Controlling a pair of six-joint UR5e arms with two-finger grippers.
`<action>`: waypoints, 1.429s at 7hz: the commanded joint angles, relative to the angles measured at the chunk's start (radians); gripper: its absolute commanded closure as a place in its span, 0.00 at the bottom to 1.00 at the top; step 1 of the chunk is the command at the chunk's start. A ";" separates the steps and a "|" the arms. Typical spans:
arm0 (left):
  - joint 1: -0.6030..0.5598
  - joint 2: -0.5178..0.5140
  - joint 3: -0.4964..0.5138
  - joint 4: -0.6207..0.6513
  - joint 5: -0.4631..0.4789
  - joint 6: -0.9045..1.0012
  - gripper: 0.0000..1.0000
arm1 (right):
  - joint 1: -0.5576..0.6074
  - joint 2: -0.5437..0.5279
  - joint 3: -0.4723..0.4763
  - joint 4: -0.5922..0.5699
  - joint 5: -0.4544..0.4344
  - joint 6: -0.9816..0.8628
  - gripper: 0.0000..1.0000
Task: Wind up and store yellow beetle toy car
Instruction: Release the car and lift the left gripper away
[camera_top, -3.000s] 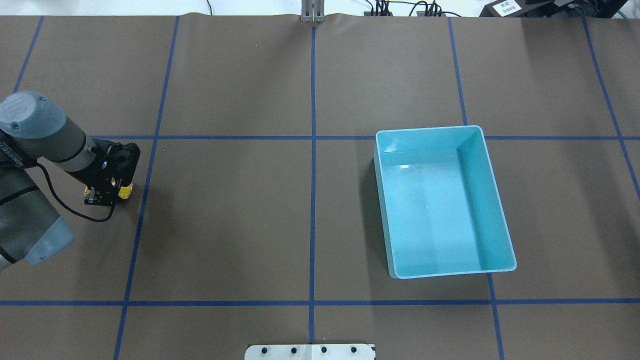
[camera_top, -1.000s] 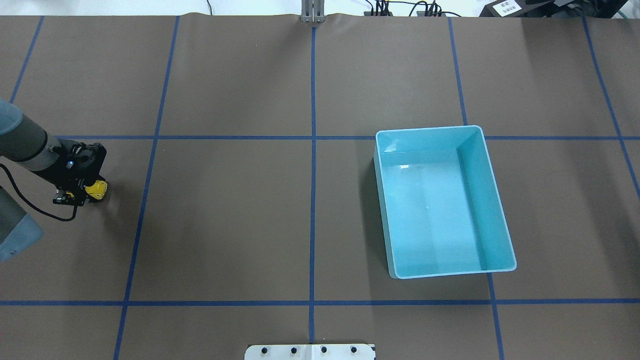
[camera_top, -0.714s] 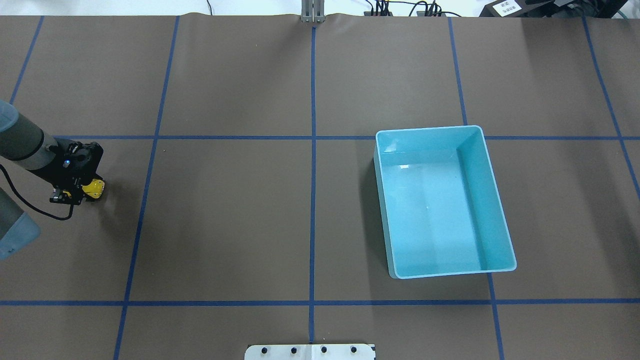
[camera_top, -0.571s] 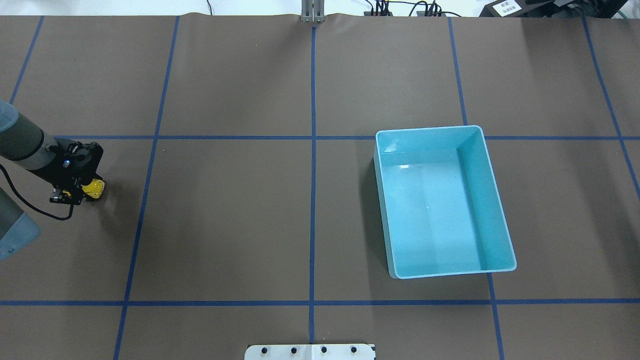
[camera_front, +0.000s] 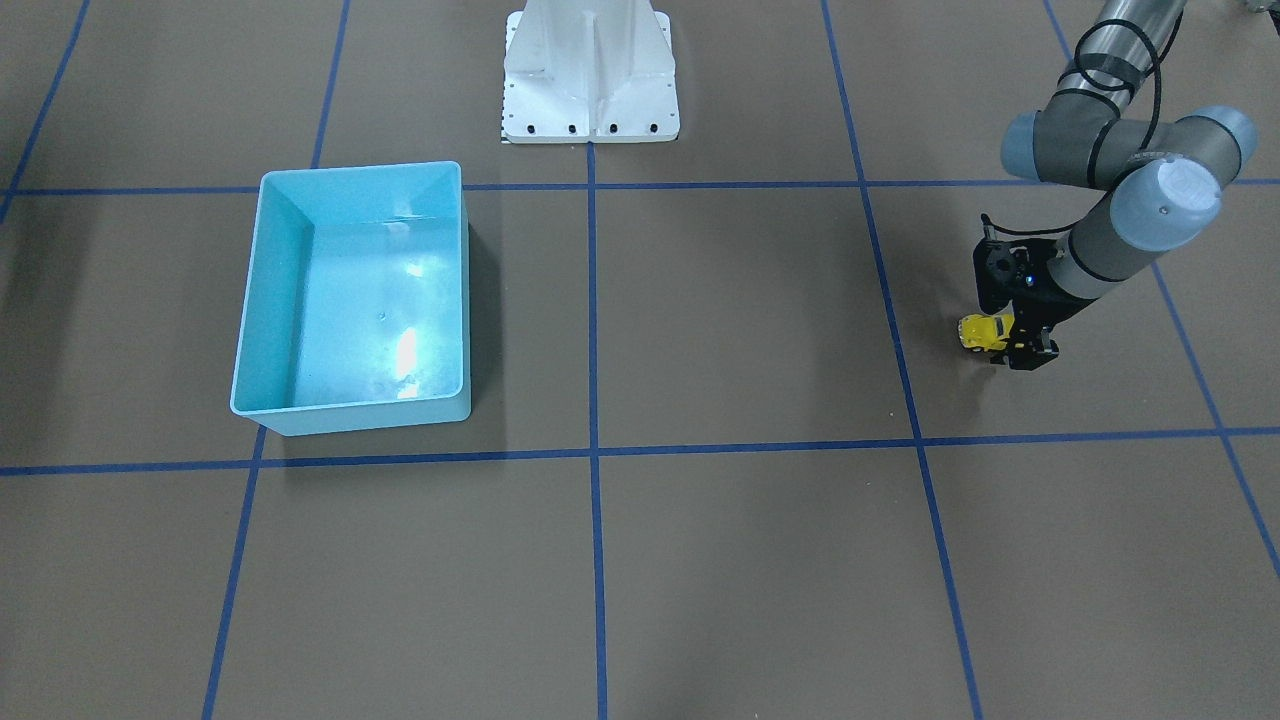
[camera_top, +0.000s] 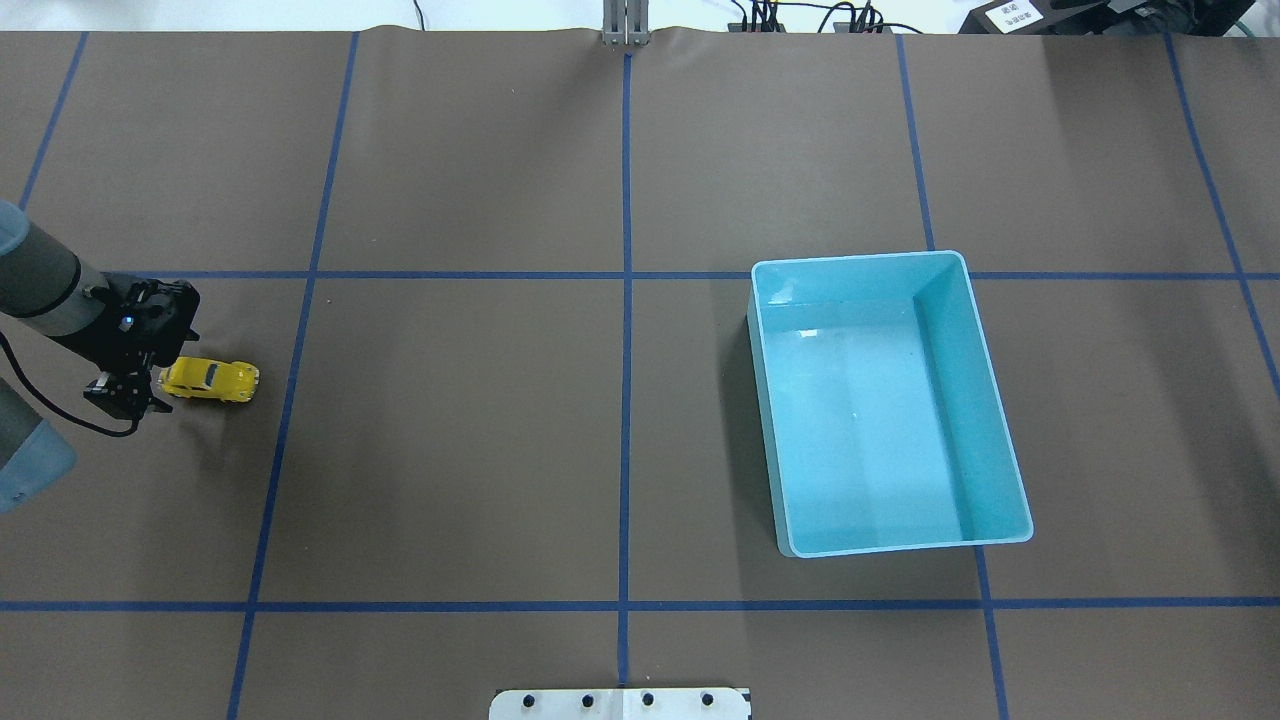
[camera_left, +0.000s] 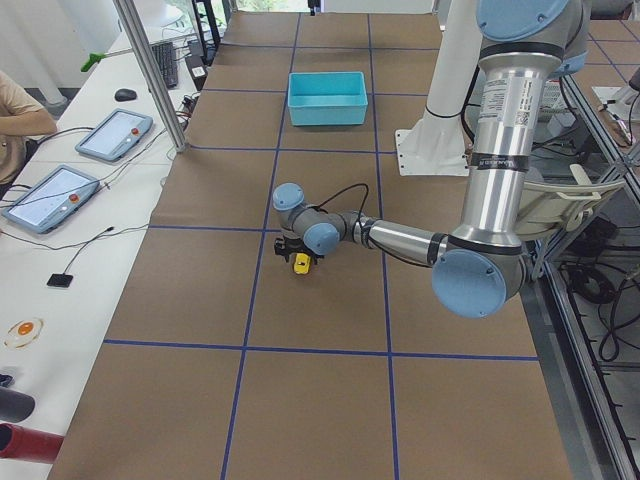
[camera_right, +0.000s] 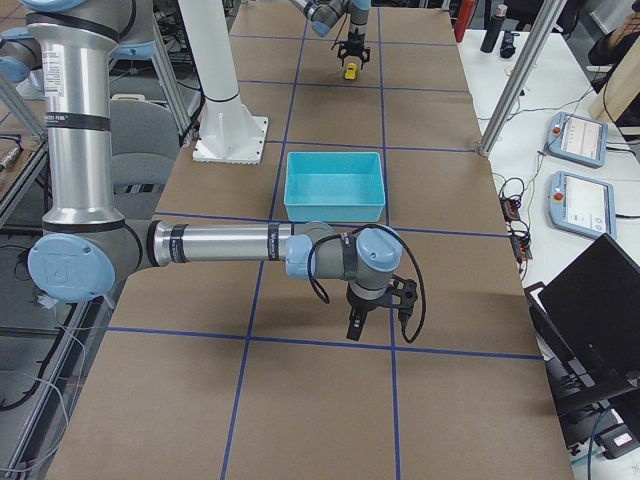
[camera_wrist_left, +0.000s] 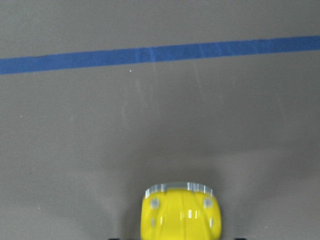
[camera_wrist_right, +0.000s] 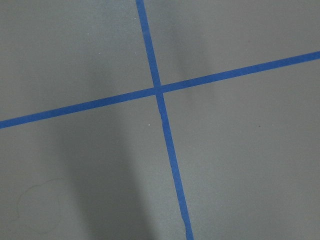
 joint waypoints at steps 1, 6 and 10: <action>-0.007 0.001 0.001 0.000 0.001 0.000 0.00 | -0.001 0.001 0.000 0.000 0.000 -0.001 0.00; -0.126 -0.025 0.003 0.096 -0.001 -0.106 0.00 | -0.004 0.011 0.006 0.000 0.001 -0.003 0.00; -0.281 -0.052 -0.010 0.169 0.001 -0.559 0.00 | -0.019 0.016 0.038 0.003 -0.017 -0.011 0.00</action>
